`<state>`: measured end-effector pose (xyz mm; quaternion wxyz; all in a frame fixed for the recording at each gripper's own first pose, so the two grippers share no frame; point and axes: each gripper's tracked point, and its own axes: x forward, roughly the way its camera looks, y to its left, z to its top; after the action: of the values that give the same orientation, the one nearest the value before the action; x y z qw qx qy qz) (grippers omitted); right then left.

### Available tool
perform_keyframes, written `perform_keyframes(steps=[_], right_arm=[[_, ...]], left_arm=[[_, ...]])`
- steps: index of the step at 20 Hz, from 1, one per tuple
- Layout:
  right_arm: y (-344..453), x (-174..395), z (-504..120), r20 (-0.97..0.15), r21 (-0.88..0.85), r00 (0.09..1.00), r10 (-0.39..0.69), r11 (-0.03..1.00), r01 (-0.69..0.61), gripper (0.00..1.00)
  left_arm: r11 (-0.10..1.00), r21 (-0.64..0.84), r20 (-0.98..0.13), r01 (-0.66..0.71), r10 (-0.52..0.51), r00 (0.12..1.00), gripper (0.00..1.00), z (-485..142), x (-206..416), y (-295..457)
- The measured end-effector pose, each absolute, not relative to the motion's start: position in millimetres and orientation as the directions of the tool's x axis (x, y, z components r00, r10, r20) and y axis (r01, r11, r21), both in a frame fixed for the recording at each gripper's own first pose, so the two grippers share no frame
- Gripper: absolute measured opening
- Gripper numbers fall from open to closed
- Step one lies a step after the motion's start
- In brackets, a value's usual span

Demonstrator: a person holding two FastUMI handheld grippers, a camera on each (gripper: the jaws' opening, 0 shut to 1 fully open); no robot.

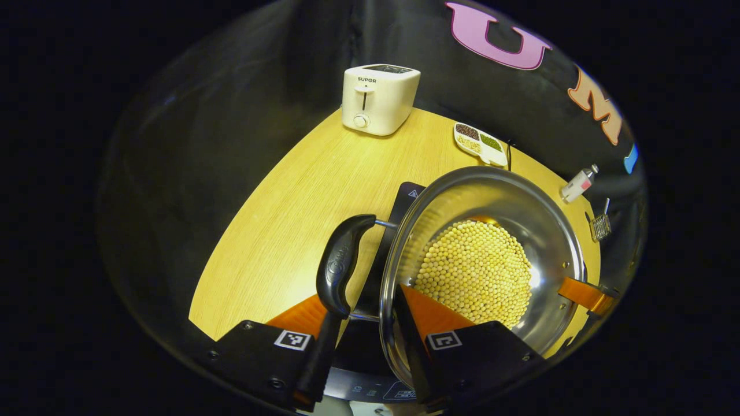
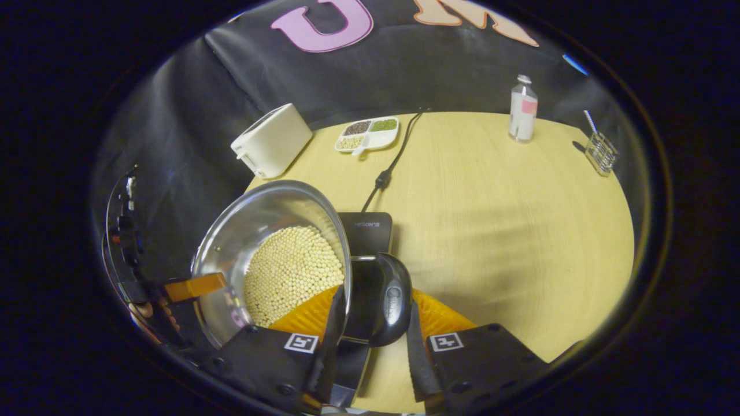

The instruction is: First push the handle of the pot to place it horizontally, then grasp the pot with both hands and set it on the induction cooktop.

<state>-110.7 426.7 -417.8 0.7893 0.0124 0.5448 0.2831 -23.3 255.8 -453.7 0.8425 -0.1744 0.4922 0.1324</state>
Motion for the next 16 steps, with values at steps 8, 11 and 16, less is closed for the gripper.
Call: perform_keyframes(steps=[8, 11, 16], right_arm=[[426, -106, -409, -0.838, 0.298, 0.29, 0.462, 0.832, -0.468, 0.77], [421, -102, -403, -0.828, 0.289, 0.316, 0.463, 0.836, -0.467, 0.99], [417, -93, -391, -0.799, 0.292, 0.352, 0.487, 0.826, -0.482, 0.94]], left_arm=[[0.926, -0.113, -0.858, -0.359, 0.091, 0.505, 0.77, -441, -21, 263], [0.921, -0.116, -0.847, -0.372, 0.103, 0.521, 0.77, -436, -24, 262], [0.911, -0.11, -0.818, -0.398, 0.144, 0.556, 0.76, -421, -29, 264]])
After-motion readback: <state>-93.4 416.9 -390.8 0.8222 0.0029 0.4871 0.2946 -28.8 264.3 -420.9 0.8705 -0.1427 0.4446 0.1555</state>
